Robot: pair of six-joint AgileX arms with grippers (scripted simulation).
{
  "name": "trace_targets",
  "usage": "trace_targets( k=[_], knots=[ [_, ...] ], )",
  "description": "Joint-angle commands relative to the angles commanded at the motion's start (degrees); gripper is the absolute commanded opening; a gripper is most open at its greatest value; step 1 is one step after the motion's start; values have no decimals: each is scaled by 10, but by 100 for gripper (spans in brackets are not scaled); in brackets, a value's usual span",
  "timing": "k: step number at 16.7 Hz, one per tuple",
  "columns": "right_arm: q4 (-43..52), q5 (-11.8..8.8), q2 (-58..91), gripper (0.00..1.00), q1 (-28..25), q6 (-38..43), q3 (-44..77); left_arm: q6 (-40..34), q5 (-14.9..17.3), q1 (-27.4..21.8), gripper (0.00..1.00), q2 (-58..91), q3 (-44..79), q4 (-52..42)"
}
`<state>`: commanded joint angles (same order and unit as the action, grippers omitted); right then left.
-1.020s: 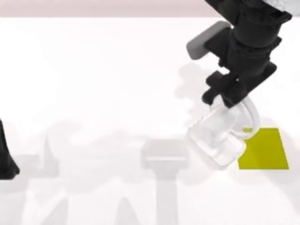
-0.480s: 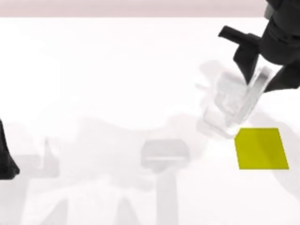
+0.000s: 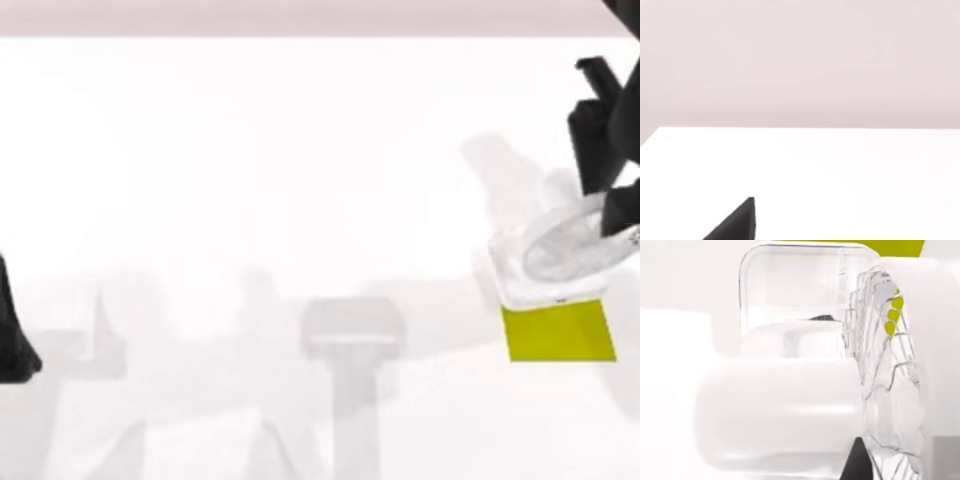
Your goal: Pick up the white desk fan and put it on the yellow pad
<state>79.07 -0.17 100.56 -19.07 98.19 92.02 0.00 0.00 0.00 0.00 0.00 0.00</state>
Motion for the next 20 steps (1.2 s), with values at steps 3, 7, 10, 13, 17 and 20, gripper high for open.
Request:
trace_targets(
  k=[3, 7, 10, 13, 17, 20],
  knots=[
    [9, -5, -4, 0, 11, 67, -20, 0, 0, 0, 100, 0, 0, 0],
    [12, -7, -4, 0, 13, 80, -24, 0, 0, 0, 100, 0, 0, 0],
    [11, -6, -2, 0, 10, 80, -22, 0, 0, 0, 100, 0, 0, 0],
    [-9, -6, 0, 0, 12, 81, -43, 0, 0, 0, 100, 0, 0, 0],
    [-61, -6, 3, 0, 12, 80, -90, 0, 0, 0, 100, 0, 0, 0],
    [-66, -7, 3, 0, 13, 81, -94, 0, 0, 0, 100, 0, 0, 0]
  ],
)
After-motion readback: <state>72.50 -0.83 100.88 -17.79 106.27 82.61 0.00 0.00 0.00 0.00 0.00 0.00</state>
